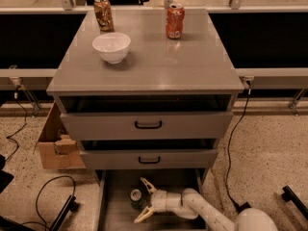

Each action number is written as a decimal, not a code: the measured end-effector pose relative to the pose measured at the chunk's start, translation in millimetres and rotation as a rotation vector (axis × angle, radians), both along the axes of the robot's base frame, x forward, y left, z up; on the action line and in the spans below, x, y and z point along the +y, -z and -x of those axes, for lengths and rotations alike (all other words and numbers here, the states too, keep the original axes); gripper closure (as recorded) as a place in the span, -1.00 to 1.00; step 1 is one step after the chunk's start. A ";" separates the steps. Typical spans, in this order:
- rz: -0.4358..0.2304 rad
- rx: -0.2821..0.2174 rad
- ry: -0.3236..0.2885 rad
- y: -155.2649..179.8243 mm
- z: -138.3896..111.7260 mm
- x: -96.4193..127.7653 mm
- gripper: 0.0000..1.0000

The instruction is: Place green can into bottom drawer

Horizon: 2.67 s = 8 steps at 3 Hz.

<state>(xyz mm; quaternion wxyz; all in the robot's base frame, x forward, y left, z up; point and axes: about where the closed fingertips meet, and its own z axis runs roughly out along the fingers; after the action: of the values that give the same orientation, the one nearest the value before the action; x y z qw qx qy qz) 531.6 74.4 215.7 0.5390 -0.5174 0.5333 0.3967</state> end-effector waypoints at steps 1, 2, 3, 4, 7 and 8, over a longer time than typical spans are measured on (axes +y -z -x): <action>0.099 0.040 0.042 -5.0 26.9 -31.4 -1.00; 0.230 0.088 0.153 -16.7 34.3 -87.4 -1.00; 0.381 0.139 0.302 -45.5 41.0 -161.0 -1.00; 0.516 0.187 0.386 -76.1 48.0 -190.9 -1.00; 0.674 0.125 0.419 -121.5 44.3 -200.0 -1.00; 0.863 0.066 0.428 -142.3 47.0 -226.6 -1.00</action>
Offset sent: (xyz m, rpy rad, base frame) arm -0.1724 -0.0622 0.0335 -0.4111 0.2606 -0.1835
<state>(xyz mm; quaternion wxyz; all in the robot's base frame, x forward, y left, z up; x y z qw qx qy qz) 484.5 -152.2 358.0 0.3276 -0.5596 0.7604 0.0356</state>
